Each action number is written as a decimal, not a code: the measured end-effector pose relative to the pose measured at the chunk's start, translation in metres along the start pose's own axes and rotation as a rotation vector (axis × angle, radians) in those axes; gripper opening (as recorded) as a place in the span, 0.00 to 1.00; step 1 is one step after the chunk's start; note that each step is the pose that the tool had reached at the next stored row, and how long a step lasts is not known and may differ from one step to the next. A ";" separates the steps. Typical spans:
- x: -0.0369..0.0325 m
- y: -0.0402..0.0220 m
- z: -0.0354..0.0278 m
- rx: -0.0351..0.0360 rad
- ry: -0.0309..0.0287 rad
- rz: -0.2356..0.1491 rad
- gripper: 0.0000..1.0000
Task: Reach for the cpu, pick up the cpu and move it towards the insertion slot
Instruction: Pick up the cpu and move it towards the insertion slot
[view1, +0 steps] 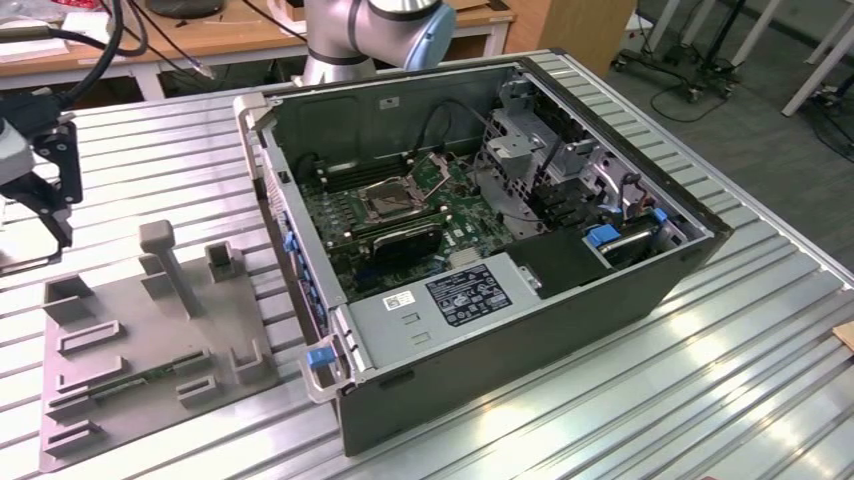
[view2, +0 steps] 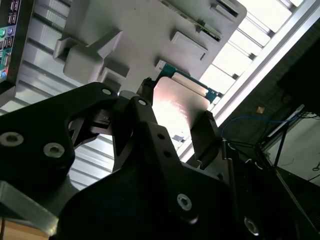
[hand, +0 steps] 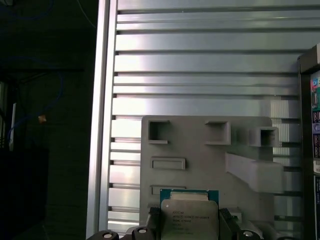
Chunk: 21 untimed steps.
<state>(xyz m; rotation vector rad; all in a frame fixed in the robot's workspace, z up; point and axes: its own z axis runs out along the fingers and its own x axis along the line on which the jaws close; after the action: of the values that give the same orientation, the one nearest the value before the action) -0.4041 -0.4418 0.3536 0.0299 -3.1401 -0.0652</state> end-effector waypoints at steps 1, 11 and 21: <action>-0.0015 0.0000 0.0000 0.0000 0.0000 0.000 0.54; -0.0139 -0.0002 0.0000 -0.0001 0.0000 0.000 0.54; -0.0229 -0.0004 -0.0001 -0.0007 0.0000 0.000 0.54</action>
<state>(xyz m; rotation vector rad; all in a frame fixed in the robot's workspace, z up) -0.3812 -0.4417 0.3536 0.0300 -3.1400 -0.0663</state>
